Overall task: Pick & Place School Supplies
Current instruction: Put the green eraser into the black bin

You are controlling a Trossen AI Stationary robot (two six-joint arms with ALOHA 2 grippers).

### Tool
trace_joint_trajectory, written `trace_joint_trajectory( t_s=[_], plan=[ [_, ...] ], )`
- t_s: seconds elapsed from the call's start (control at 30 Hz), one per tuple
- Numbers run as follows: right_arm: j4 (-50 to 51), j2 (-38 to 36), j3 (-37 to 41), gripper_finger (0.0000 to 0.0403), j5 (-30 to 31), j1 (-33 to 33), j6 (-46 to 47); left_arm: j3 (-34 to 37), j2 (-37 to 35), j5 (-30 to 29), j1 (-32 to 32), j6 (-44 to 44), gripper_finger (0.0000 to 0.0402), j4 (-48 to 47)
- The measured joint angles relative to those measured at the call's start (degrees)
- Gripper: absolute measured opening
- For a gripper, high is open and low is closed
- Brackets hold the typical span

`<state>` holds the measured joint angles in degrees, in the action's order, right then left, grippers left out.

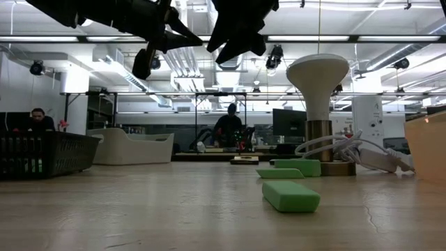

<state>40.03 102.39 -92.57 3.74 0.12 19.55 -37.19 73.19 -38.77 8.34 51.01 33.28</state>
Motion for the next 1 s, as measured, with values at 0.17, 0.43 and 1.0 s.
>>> trace_joint_trajectory(
  t_s=[0.17, 0.43, 1.0],
  plan=[
    [3.48, 0.0, 0.0, 0.0205, -4.68, 0.09, 0.02, 0.0, -0.23, 3.35, -0.06, -4.51, 0.0032, -0.05],
    [5.76, 0.0, 0.0, 0.0205, -17.75, 0.13, 0.08, 0.0, -5.75, 5.3, -0.2, -10.98, 0.0061, -0.09],
    [13.71, 4.14, -0.05, 0.0205, -22.28, 2.3, -0.61, -0.02, -20.33, 5.89, -0.24, -27.18, 0.0076, 0.13]
  ],
)
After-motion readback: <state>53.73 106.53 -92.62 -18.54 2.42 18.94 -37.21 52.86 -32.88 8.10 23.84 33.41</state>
